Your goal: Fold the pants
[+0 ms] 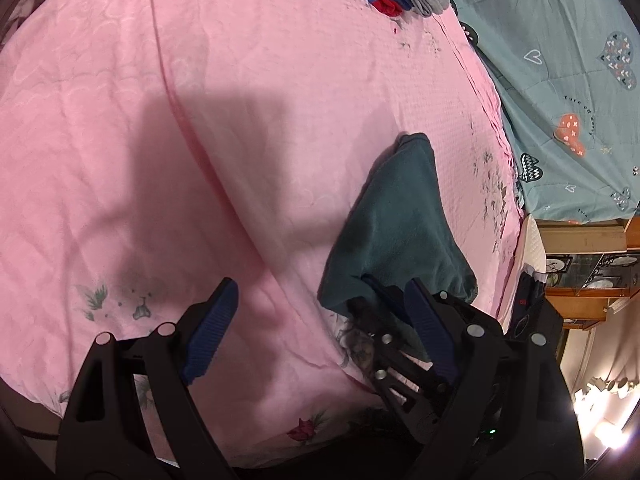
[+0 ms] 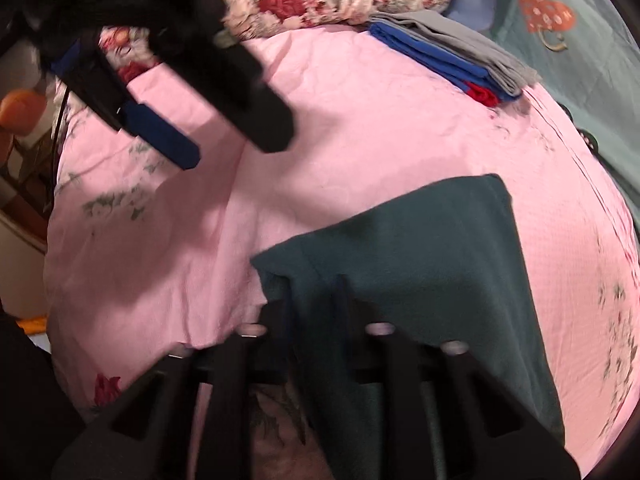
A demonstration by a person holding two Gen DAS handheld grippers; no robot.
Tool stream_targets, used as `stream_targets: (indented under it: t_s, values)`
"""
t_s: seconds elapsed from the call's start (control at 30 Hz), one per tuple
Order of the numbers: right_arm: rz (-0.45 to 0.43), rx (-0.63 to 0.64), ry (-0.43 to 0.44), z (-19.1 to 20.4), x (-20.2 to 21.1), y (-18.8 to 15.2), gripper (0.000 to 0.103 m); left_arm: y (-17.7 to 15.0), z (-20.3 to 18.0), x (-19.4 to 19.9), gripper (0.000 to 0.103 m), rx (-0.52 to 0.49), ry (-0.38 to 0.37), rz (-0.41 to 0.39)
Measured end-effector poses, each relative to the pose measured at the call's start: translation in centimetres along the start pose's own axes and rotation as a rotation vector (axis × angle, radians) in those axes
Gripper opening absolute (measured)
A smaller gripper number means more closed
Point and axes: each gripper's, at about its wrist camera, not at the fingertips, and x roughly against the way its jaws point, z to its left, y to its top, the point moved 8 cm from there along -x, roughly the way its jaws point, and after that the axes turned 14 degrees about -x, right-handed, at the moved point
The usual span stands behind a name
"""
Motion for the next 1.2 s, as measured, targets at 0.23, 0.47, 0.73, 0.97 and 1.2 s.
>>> stream_targets:
  t_s: [0.23,0.47,0.73,0.97,1.2]
  values:
    - [-0.07,-0.097,0.048,-0.8,2.8,1.0,0.009,0.5,-1.8,-1.0,0.089,0.015,-0.088,0.026]
    - [-0.095,-0.078,0.033,-0.4,4.1,0.8,0.009,0.3,-5.2,-4.8,0.09,0.001,-0.179,0.122]
    - [-0.12,-0.049,0.009,0.0,5.2,-0.4,0.009,0.0,-6.5,-7.6,0.059,-0.007,-0.244,0.168]
    - [-0.123,-0.042,-0.001,-1.0,8.1,-2.5,0.022,-0.2,-6.3,-8.5,0.032,-0.048,-0.194,0.207]
    - [-0.185,-0.524,-0.115,-13.6,12.9,-6.2,0.047,-0.3,-4.8,-8.6,0.031,-0.043,-0.114,0.227]
